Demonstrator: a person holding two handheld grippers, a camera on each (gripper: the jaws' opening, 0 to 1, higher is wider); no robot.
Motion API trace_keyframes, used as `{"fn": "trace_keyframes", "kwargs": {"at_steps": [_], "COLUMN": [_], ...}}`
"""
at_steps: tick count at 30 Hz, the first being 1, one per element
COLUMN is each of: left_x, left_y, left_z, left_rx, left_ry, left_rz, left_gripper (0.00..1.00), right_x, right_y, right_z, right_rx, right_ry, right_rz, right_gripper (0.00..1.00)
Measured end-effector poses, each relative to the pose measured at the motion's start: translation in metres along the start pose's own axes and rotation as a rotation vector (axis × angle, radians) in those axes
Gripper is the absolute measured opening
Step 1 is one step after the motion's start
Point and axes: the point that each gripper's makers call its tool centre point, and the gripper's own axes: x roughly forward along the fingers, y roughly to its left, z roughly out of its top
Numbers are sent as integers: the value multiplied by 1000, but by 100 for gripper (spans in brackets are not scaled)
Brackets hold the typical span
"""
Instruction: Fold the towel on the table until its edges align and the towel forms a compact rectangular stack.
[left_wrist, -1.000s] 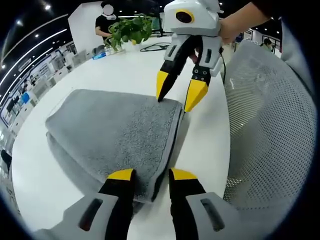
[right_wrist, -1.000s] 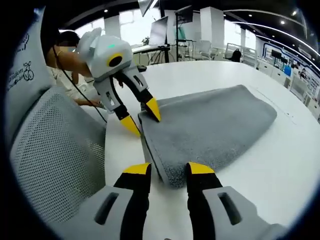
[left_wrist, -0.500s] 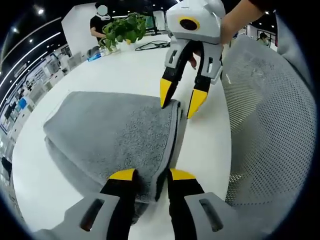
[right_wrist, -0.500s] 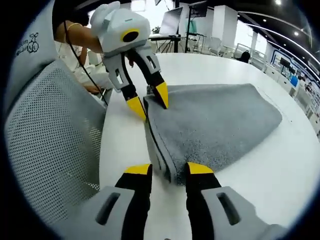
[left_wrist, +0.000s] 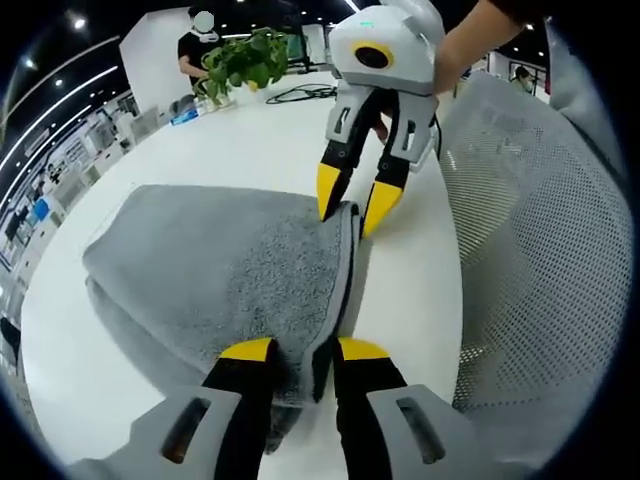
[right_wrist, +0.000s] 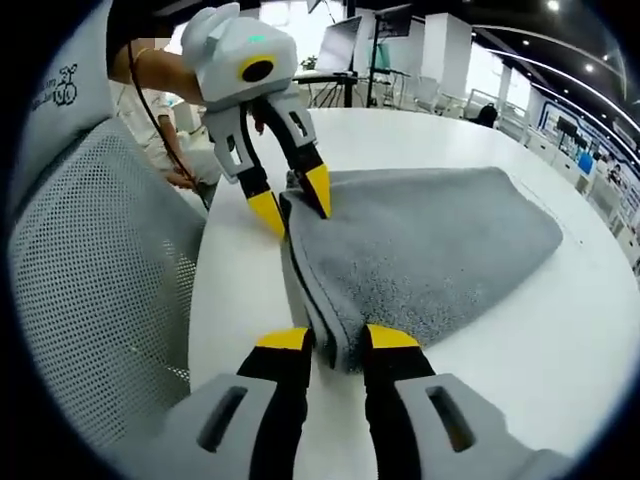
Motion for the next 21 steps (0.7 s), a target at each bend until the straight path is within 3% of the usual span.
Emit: {"fn": "trace_keyframes", "kwargs": {"at_steps": [21], "left_x": [3], "left_y": [7], "left_z": [-1], "left_rx": [49], "left_ry": [16], "left_rz": [24], "left_gripper": [14], "right_x": [2], "right_y": [-3], "right_z": [0], "right_rx": [-64], "right_ry": [-14], "right_rz": [-51], "right_gripper": [15]}}
